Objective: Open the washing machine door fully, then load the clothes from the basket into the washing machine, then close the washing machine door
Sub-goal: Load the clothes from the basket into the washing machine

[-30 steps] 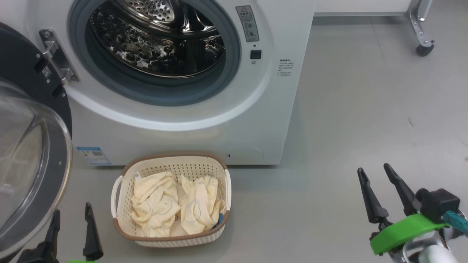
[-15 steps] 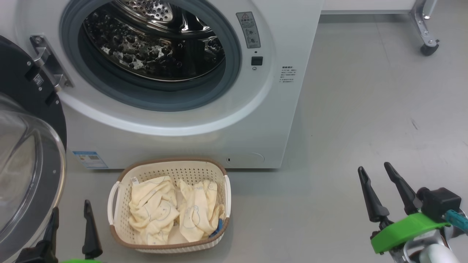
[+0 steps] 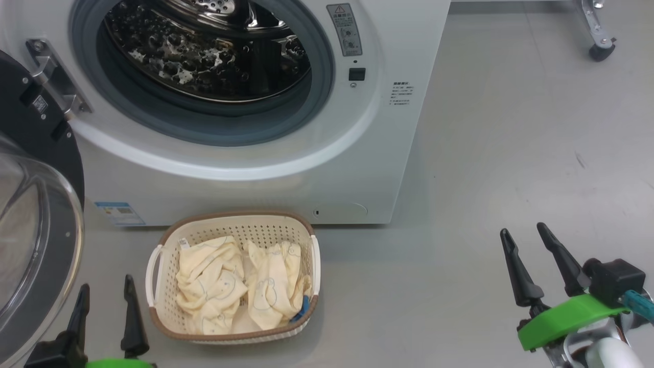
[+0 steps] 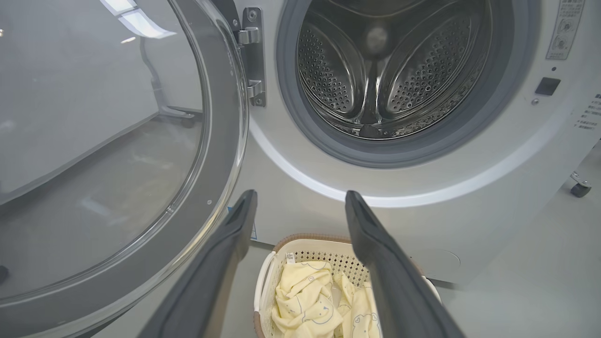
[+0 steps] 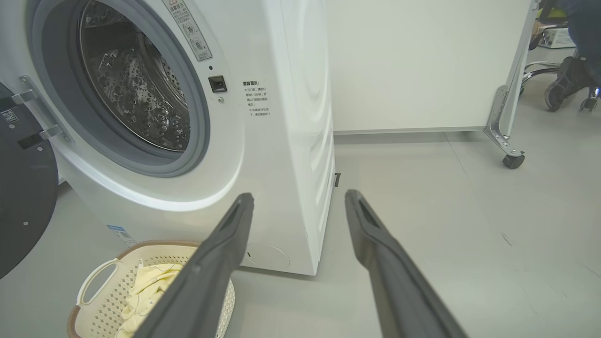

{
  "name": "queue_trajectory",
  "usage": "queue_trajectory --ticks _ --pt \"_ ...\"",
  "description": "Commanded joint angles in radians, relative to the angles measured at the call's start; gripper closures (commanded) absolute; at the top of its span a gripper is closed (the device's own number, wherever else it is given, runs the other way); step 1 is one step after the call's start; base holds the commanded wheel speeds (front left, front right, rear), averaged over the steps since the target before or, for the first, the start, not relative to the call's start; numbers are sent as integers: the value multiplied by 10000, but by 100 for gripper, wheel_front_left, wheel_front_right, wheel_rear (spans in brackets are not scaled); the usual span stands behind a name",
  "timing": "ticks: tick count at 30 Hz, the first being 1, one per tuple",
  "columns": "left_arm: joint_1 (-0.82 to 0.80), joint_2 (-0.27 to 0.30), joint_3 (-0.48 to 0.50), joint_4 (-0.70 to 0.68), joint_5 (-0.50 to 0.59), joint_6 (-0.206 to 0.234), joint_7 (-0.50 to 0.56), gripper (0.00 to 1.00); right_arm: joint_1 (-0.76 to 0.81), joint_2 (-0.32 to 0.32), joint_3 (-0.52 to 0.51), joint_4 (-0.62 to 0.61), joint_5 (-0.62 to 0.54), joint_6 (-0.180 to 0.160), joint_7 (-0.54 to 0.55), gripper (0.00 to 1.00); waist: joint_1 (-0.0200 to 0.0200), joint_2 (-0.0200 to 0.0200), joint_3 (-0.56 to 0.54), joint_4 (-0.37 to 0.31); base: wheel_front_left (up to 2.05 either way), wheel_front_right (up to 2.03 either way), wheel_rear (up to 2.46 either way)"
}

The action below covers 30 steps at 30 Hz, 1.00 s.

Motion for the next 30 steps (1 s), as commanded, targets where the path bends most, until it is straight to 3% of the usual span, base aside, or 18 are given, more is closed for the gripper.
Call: queue_trajectory --ticks 1,17,30 --pt "-542 197 358 -331 -57 56 -139 0 -496 -93 104 -357 -104 -29 -97 0 0 -1 118 -23 0 0 0" --pt "-1553 82 78 -2 -170 -62 -275 0 -952 -90 13 -549 -183 -29 -97 0 0 -1 1375 26 0 0 0" --pt "-2989 30 -107 780 -255 -373 -449 0 -1640 -48 104 -760 -256 -29 -97 0 0 -1 3044 -11 0 0 0"
